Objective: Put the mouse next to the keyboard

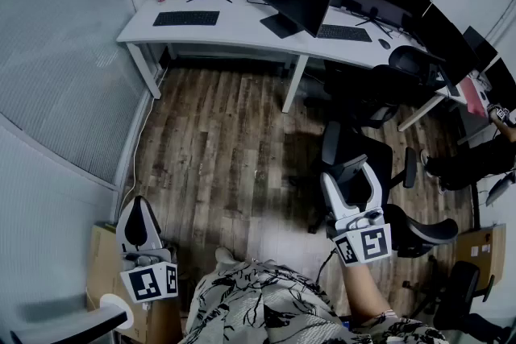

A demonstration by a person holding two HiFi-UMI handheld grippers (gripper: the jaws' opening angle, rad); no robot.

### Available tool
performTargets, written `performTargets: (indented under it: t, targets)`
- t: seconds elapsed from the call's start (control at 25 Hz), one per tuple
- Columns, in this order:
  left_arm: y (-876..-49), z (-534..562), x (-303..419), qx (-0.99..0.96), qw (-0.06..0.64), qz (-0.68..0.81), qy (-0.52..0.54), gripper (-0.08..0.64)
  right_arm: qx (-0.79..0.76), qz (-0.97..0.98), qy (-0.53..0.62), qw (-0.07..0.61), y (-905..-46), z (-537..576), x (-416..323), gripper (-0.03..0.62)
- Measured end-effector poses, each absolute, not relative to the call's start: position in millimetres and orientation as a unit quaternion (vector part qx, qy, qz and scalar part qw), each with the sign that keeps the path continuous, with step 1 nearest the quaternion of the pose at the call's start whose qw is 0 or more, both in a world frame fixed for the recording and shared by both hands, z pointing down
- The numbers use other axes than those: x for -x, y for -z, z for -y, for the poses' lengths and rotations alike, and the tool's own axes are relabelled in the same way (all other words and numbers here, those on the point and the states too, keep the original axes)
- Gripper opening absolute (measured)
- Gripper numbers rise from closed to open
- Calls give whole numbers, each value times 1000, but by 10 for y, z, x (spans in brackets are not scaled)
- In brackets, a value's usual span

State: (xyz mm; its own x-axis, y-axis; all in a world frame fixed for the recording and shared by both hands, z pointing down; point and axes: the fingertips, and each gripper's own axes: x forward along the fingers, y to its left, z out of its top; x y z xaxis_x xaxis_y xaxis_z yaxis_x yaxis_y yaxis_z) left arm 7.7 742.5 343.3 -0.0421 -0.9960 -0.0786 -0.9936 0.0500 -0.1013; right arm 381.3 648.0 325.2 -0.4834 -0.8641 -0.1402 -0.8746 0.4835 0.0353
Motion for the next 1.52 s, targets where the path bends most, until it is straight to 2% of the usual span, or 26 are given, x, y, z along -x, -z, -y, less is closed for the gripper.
performTargets:
  t: [0.4,1.12,1.52]
  targets:
    - [-3451,-7359,20,694,56,-718,5,-2,505,-860,-54,46,-3238,-6434,-3659,301]
    - [-3427,-7115,640,725,54,-687,-1,-2,534,-841,-44,71,-3216,-6382,-3055,301]
    - [-3570,-6802,699,729,46,-683,7,-2,546,-834,-45,69,-3326,-6153,-3048,301]
